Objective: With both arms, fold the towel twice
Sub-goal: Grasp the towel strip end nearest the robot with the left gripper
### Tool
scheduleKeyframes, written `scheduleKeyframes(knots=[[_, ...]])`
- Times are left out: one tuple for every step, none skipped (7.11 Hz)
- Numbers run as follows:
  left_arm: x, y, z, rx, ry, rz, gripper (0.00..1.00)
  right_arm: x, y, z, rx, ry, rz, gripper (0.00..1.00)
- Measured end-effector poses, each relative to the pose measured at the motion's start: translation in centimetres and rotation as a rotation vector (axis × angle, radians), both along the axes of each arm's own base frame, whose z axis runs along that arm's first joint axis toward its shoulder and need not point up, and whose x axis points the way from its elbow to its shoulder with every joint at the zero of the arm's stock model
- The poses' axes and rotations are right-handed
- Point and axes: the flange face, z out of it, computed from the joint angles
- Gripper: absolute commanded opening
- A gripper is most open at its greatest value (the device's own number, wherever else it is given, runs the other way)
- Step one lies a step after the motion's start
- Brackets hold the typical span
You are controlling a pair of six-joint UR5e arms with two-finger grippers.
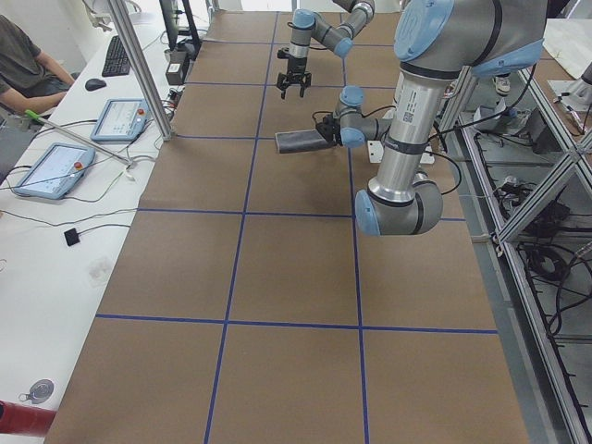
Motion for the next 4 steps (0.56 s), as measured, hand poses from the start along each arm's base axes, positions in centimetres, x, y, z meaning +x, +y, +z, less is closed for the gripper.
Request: scheduleKeyframes(knots=[[-0.01,-0.05,-0.01,0.000,0.000,-0.002,0.49,-0.06,0.06,0.15,-0.002,0.002,-0.002,1.00],[-0.08,-0.19,-0.01,0.002,0.000,-0.004,0.46,-0.12,0.12,0.24,-0.003,0.003,-0.003,1.00],[-0.12,-0.31,0.02,0.003,-0.001,-0.005,0.25,-0.20,0.21,0.31,-0.003,0.004,-0.005,1.00],[-0.16,-0.39,0.04,0.003,-0.002,-0.007,0.09,-0.28,0.31,0.42,-0.004,0.006,-0.007,1.00]])
